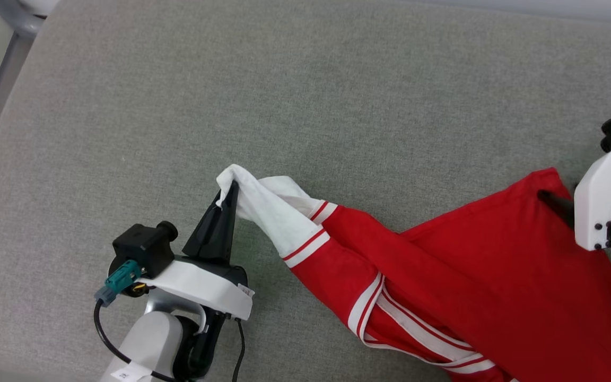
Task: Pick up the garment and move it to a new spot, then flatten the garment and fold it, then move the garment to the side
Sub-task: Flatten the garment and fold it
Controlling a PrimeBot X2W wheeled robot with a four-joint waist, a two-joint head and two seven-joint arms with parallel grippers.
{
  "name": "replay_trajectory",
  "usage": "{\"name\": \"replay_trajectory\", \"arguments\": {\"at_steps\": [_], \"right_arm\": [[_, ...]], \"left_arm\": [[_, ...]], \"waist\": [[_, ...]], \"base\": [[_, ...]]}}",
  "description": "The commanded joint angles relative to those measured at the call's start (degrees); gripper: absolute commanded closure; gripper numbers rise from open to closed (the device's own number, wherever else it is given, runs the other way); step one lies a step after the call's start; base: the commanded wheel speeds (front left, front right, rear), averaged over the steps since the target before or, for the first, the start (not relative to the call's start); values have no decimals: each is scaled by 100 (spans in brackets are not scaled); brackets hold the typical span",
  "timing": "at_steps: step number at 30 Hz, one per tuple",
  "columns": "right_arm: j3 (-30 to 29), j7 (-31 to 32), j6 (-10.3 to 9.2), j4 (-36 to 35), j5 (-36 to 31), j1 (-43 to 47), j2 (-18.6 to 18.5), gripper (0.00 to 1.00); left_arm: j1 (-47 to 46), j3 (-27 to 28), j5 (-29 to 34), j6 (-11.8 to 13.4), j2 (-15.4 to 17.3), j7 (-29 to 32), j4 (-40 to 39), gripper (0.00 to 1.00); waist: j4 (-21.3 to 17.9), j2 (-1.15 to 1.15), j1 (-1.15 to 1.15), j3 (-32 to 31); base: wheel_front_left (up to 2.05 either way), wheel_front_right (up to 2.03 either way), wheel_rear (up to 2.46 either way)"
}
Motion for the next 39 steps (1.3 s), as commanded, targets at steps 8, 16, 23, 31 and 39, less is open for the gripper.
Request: {"name": "replay_trajectory", "arguments": {"at_steps": [8,16,23,31,39], "right_arm": [[917,565,5,904,603,423,31,53],[1107,42,-2,925,1036,-89,-252,100],[838,-673,-6,688,1172,-467,-354,100],[668,-1316,-6,748,863,-480,-112,100],[332,-1865,-7,916,300,-795,221,100]], "left_arm": [[-136,24,-46,-31,-37,-107,132,100],[-87,67,-117,-30,30,-91,288,100],[-205,284,-139,50,314,-31,349,100],[-648,575,-100,69,857,215,446,100],[-1661,615,-96,-24,1141,690,875,100]], "waist": [[63,0,-1,286],[-15,0,-1,67],[-280,0,-1,-395],[-885,0,-1,-996],[-1329,0,-1,-1247]], "base": [[0,0,0],[0,0,0],[0,0,0],[0,0,0],[0,0,0]]}}
